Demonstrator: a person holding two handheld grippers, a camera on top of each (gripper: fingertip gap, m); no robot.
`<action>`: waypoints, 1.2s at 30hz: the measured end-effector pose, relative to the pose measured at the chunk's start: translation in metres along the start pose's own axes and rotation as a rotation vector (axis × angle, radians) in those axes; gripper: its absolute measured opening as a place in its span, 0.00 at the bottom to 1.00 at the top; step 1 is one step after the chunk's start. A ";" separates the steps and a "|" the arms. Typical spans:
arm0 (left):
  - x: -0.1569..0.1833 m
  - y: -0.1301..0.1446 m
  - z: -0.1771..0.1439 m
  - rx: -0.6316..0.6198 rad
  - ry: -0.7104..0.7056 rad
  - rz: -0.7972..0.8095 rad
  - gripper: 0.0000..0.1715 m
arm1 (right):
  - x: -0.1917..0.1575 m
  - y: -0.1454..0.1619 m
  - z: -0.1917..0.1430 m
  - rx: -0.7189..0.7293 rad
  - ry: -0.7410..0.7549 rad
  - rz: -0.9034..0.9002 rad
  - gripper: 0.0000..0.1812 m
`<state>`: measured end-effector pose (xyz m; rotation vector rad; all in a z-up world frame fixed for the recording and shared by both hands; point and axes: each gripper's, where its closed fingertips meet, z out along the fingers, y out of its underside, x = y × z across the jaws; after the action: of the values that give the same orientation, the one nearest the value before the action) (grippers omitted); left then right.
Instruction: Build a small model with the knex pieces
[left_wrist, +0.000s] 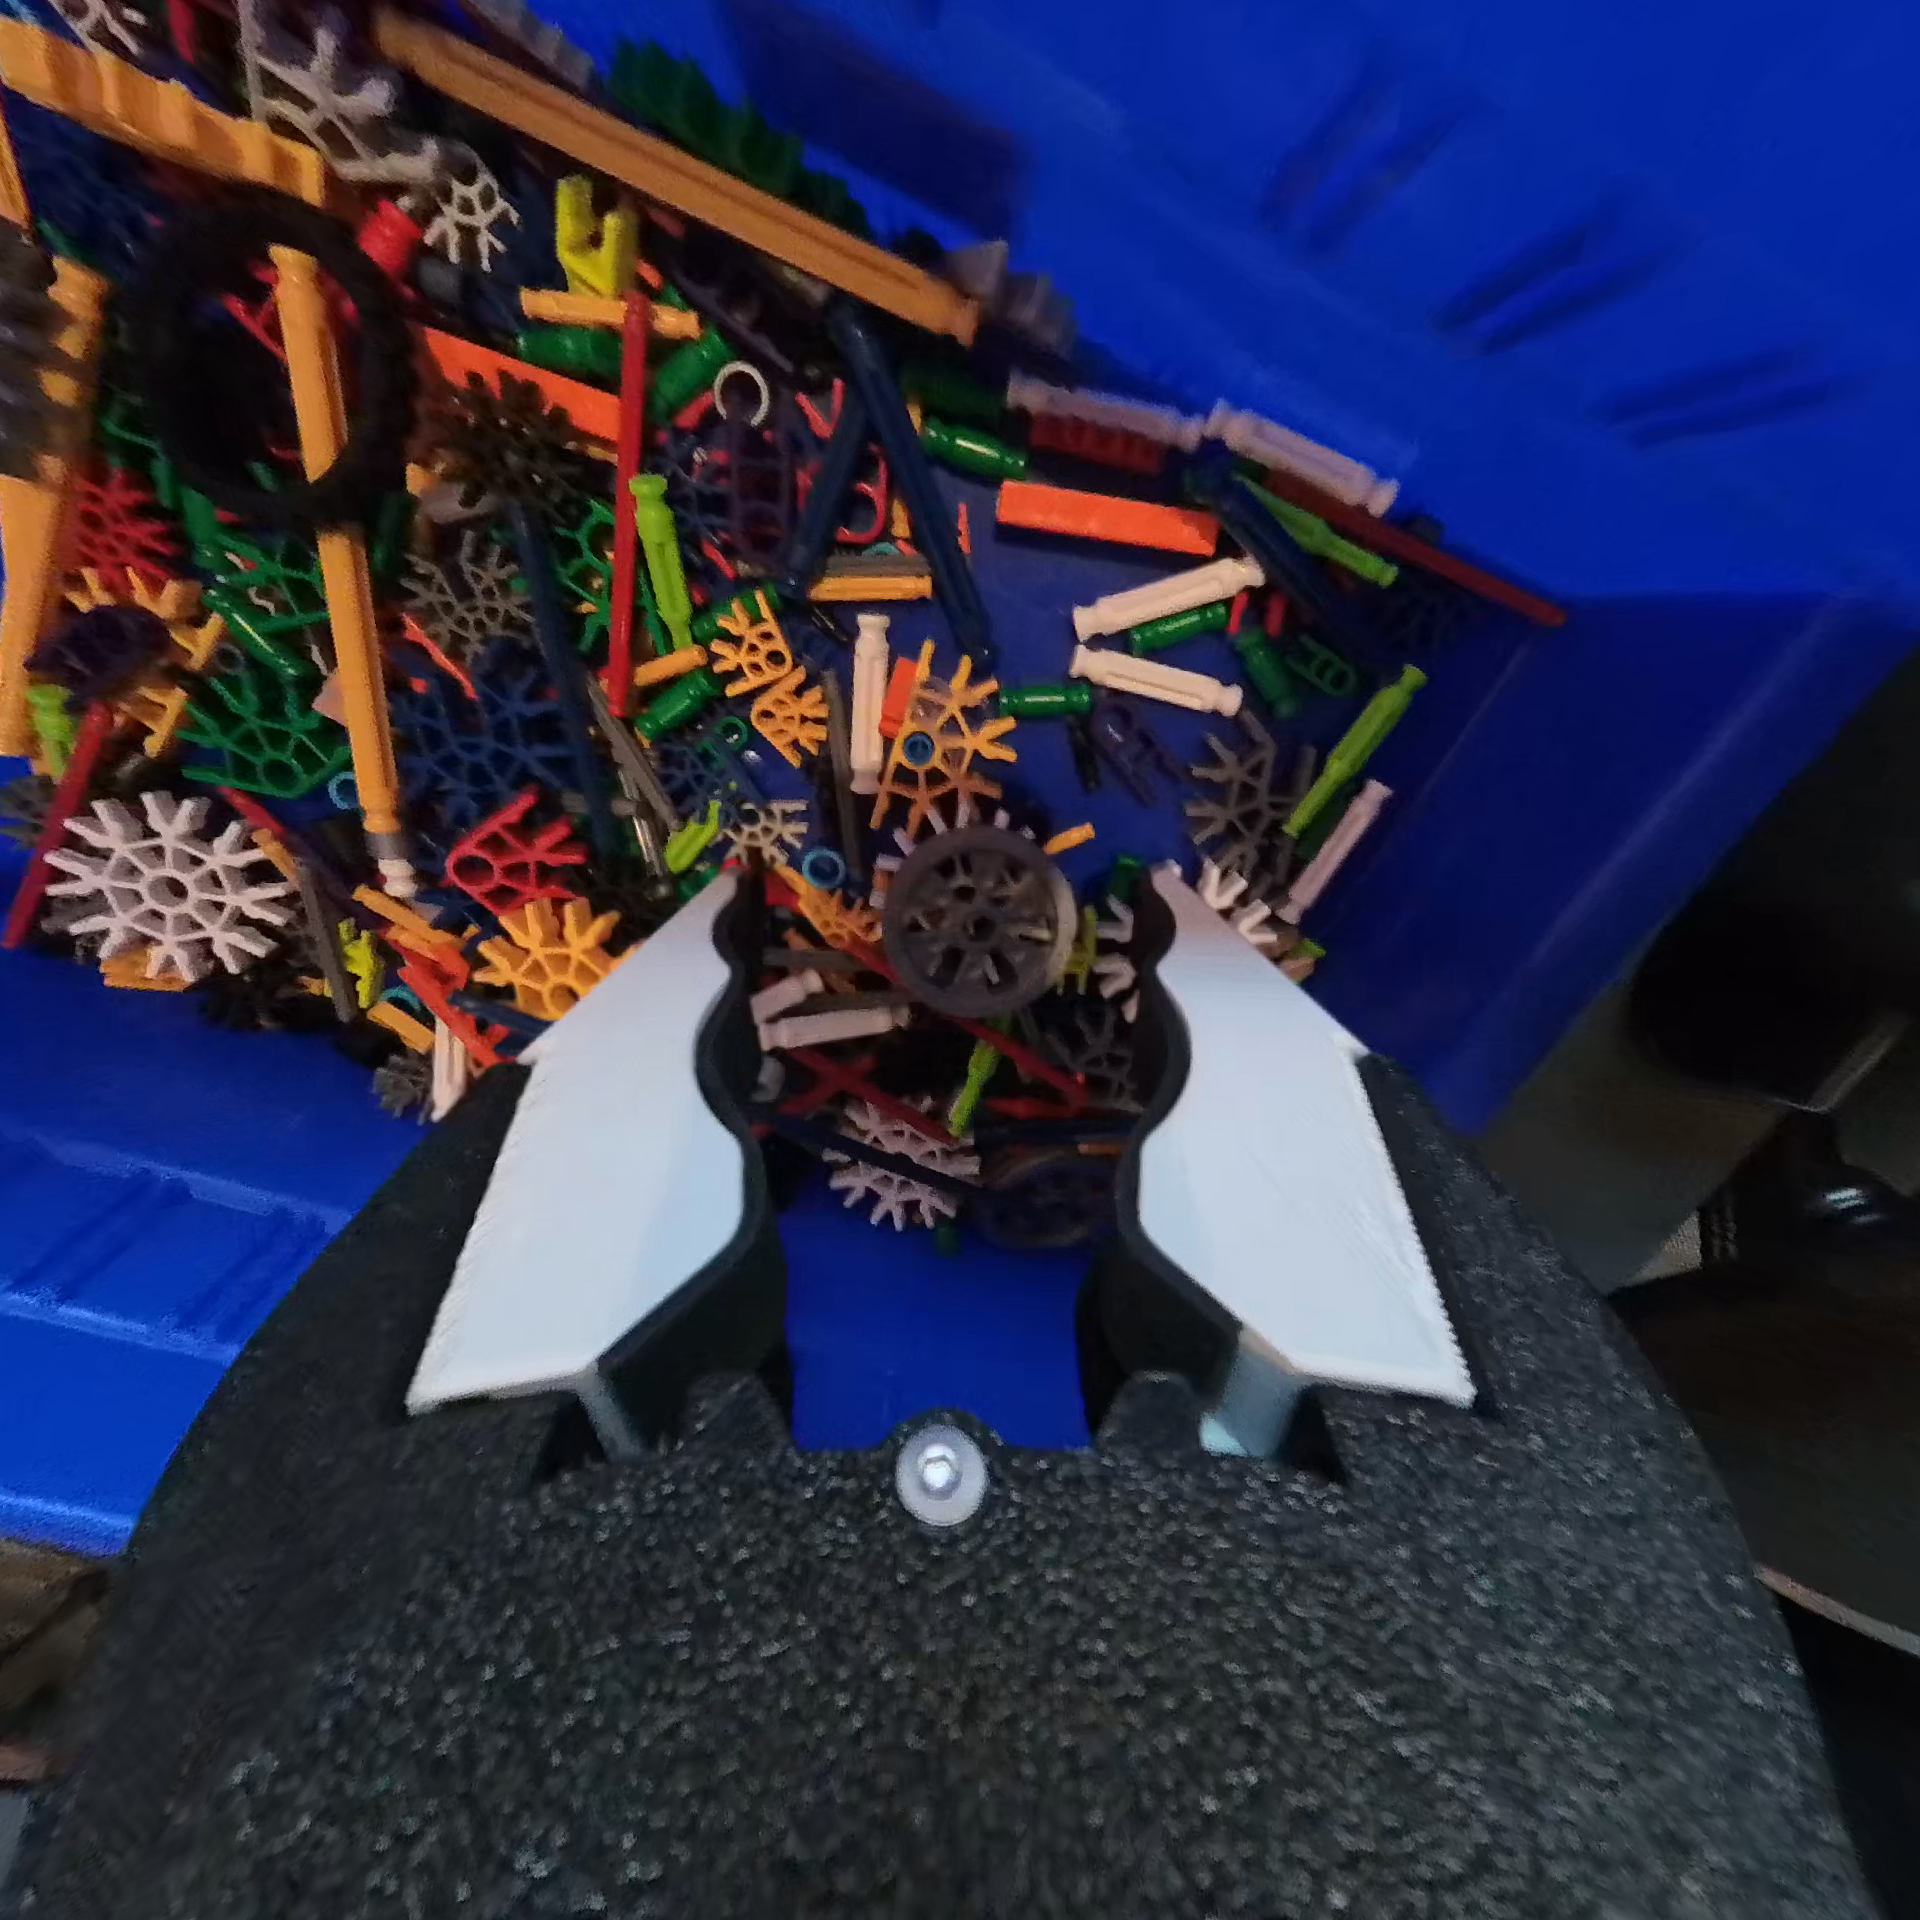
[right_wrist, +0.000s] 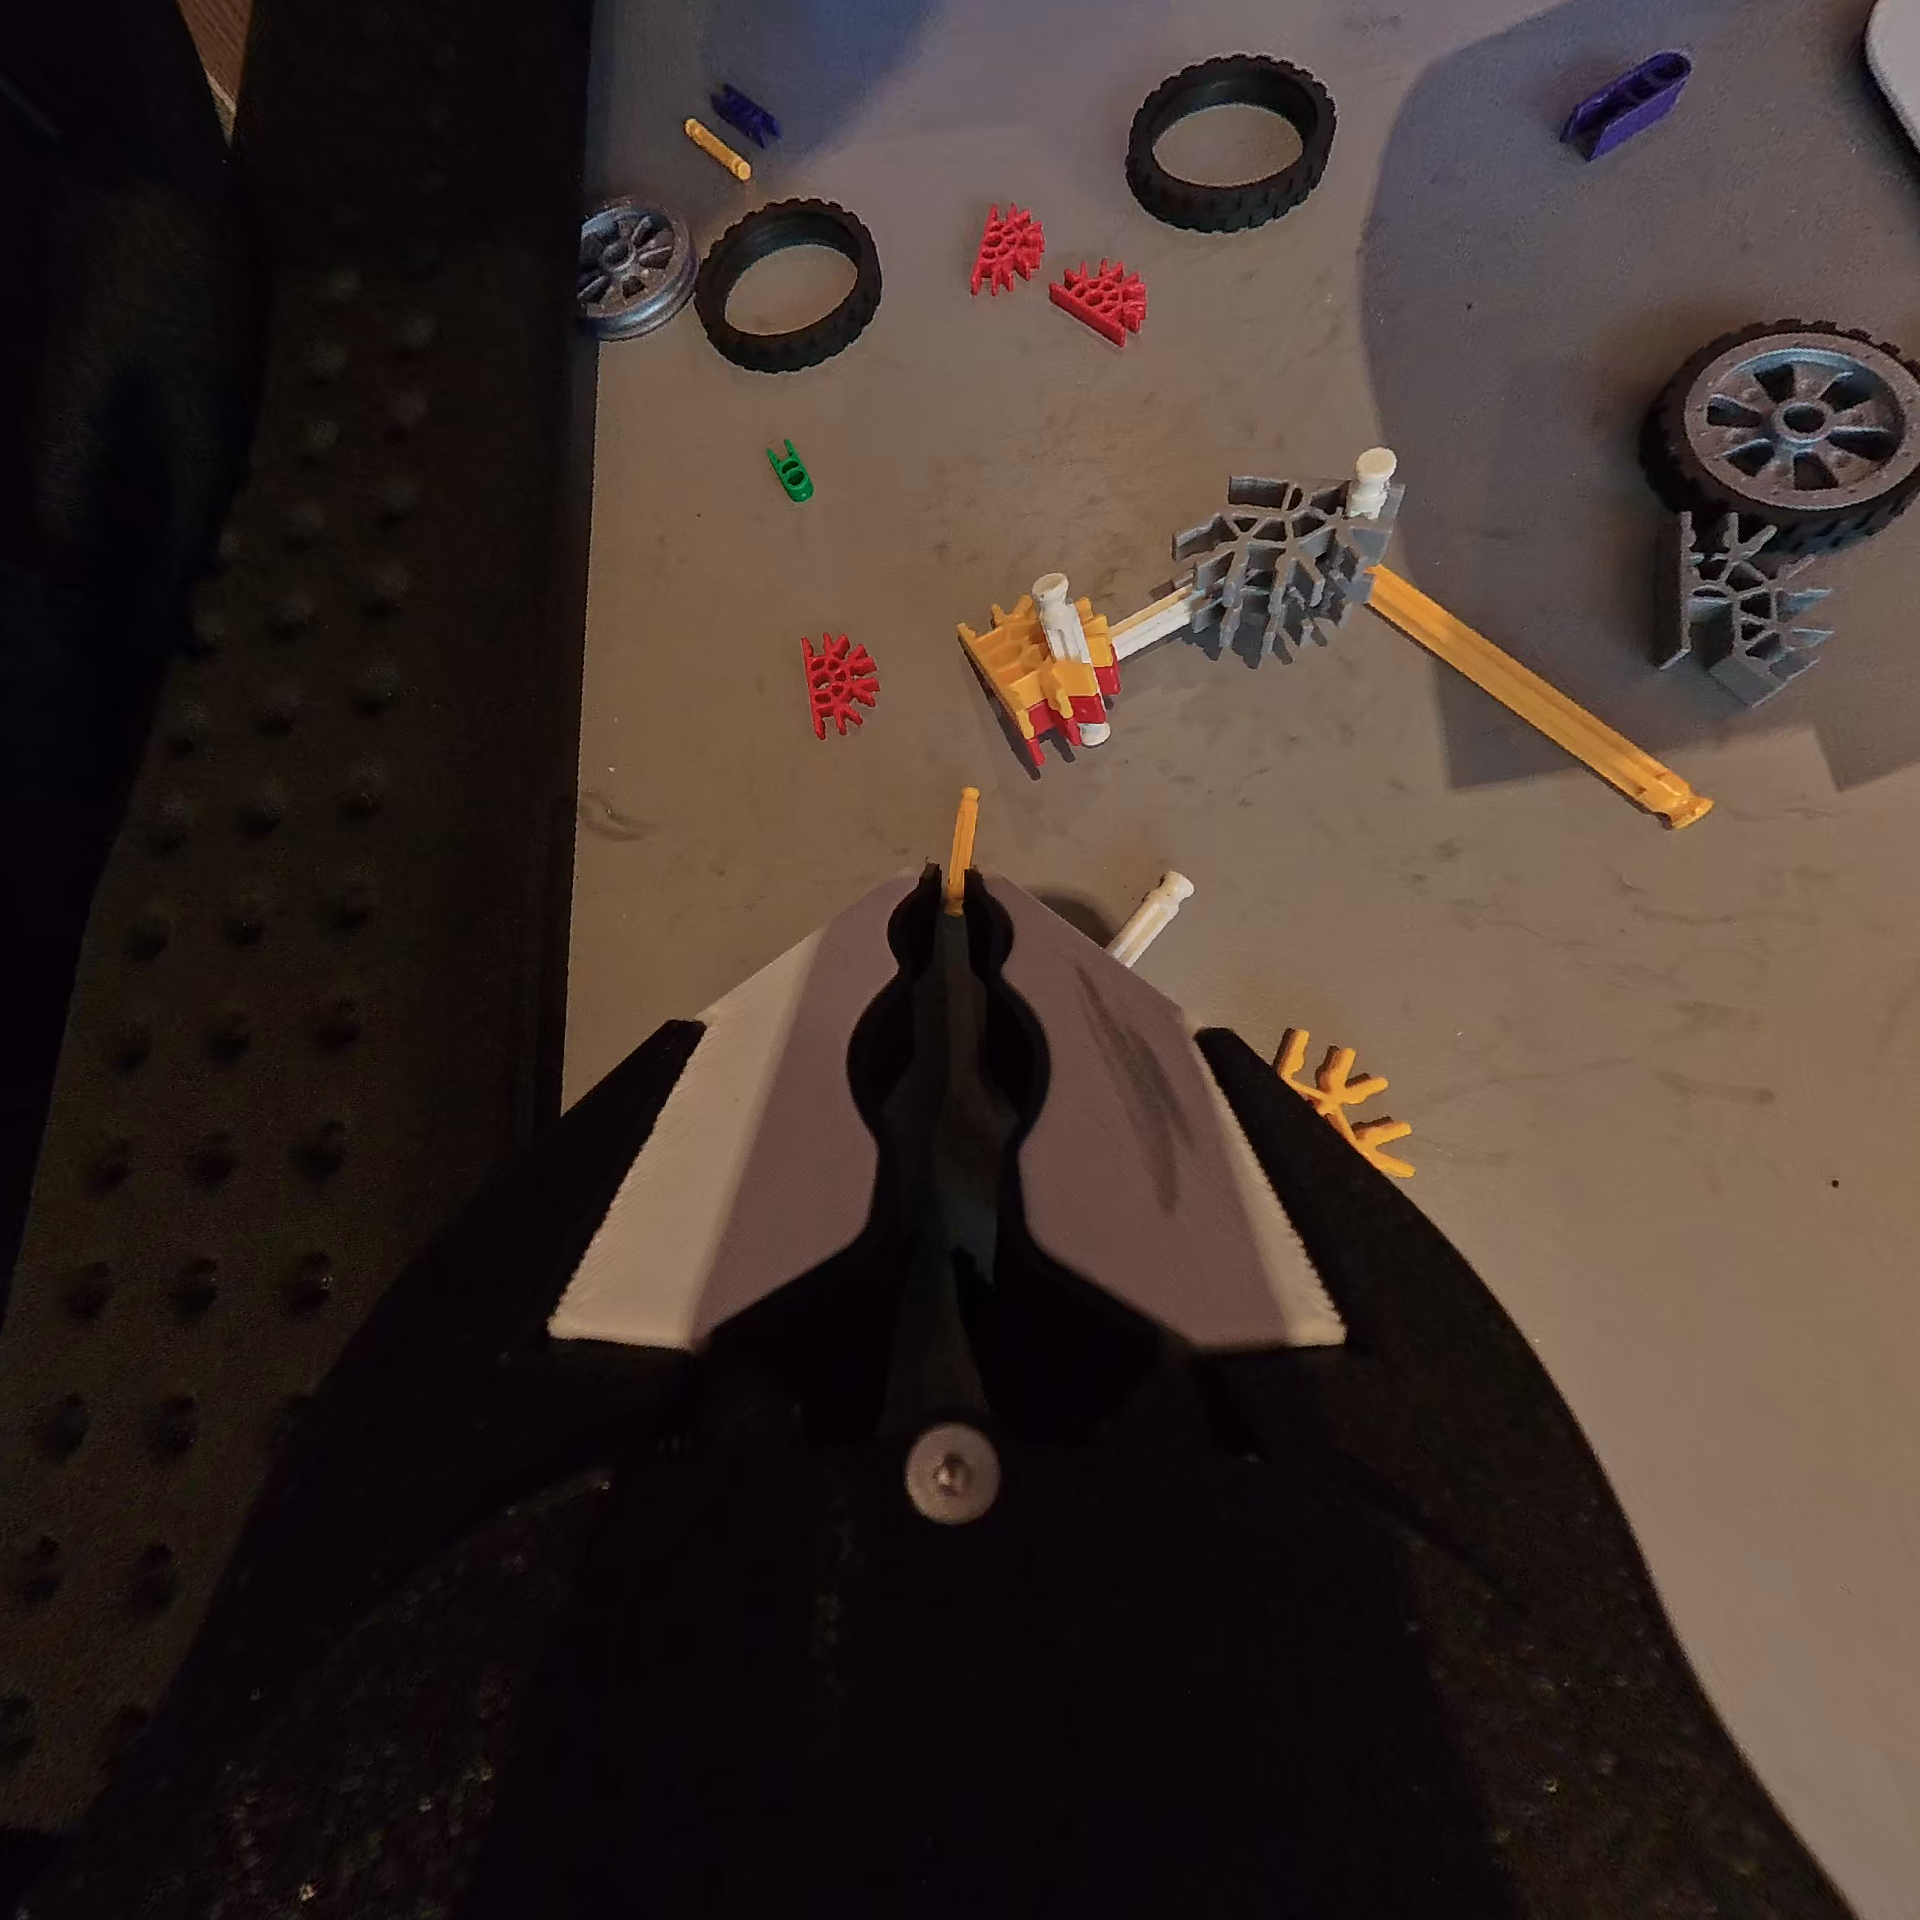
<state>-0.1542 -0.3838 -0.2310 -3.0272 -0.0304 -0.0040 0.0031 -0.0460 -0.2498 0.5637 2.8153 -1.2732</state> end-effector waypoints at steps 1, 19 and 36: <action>0.000 0.000 0.002 -0.005 0.007 0.002 0.41 | 0.000 0.000 0.000 0.000 0.000 0.000 0.02; -0.011 0.021 0.008 -0.135 -0.014 -0.054 0.44 | -0.001 0.000 0.000 -0.001 -0.005 -0.006 0.02; 0.003 0.014 0.010 -0.127 0.040 -0.011 0.42 | -0.002 0.000 0.000 -0.002 -0.011 -0.008 0.02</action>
<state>-0.1504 -0.3961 -0.2428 -3.1529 -0.0458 -0.0707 0.0051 -0.0468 -0.2497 0.5434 2.8122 -1.2714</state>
